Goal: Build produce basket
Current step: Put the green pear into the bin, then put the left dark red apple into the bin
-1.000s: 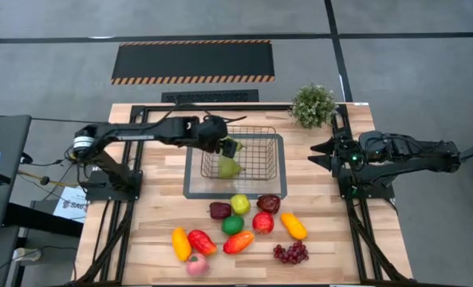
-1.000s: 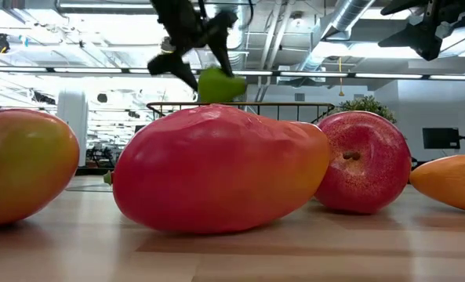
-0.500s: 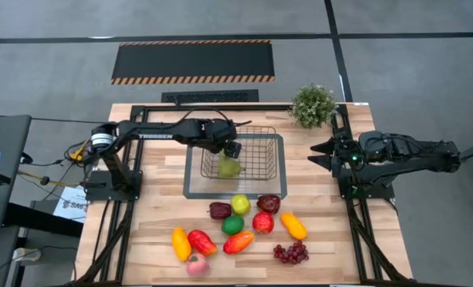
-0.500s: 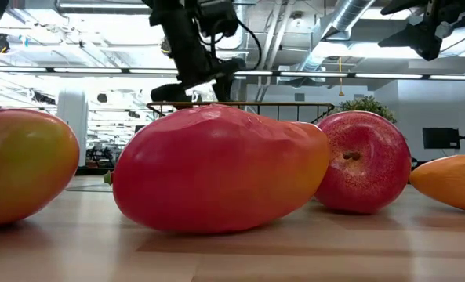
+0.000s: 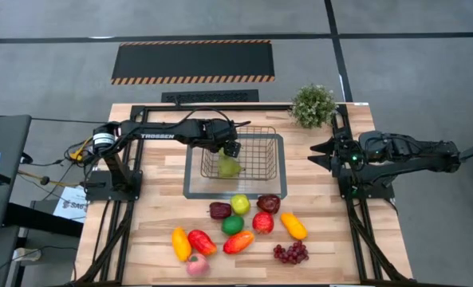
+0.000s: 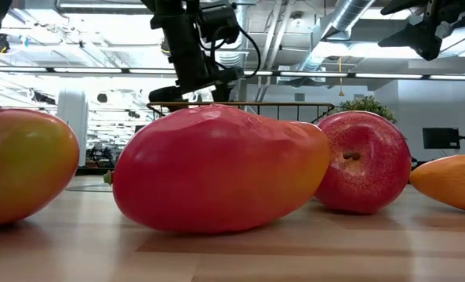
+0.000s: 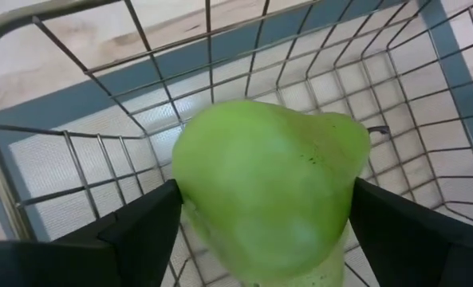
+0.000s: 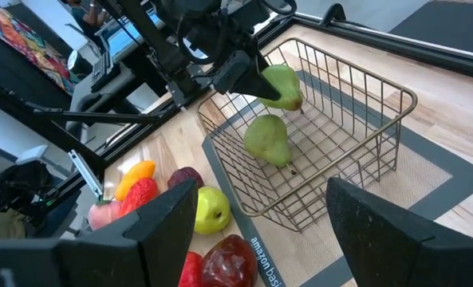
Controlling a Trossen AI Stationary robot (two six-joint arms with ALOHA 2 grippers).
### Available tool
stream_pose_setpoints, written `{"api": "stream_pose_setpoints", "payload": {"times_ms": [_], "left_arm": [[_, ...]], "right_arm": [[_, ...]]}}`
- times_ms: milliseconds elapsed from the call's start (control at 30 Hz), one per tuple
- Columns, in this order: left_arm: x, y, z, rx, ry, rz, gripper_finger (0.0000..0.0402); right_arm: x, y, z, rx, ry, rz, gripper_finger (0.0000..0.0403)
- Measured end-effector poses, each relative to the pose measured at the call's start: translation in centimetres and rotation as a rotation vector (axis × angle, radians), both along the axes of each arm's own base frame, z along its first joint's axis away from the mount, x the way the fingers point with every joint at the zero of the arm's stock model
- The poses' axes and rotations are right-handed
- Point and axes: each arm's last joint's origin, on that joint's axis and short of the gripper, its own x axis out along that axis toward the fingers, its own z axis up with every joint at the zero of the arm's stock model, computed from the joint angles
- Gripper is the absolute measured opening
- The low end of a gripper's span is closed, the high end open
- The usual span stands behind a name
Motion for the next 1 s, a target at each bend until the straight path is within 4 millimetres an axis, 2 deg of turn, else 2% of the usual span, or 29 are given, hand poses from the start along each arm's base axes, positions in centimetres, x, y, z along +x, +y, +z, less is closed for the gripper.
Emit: {"api": "stream_pose_setpoints", "payload": {"times_ms": [167,533,667,767,900,1000], "left_arm": [[0.0,0.0,0.0,0.008,0.002,0.003,0.0347],[-0.1,-0.1,0.4,-0.021,-0.008,-0.020,0.0350],[0.4,-1.0,2.8,-0.059,-0.015,-0.156,0.0350],[0.7,-2.5,5.9,-0.045,-0.004,-0.290,0.0350],[0.1,-6.0,10.1,0.005,0.066,-0.529,0.0350],[-0.9,-9.4,11.5,0.015,0.140,-0.710,0.0350]], "right_arm": [[0.0,0.0,0.0,0.000,0.000,0.000,0.0300],[0.0,0.0,0.0,0.000,0.000,0.000,0.0300],[0.0,0.0,0.0,0.000,0.000,0.000,0.0300],[0.0,0.0,0.0,0.000,0.001,0.000,0.0300],[0.0,0.0,0.0,0.000,0.001,0.000,0.0300],[0.0,0.0,0.0,0.000,0.001,0.000,0.0300]]}}
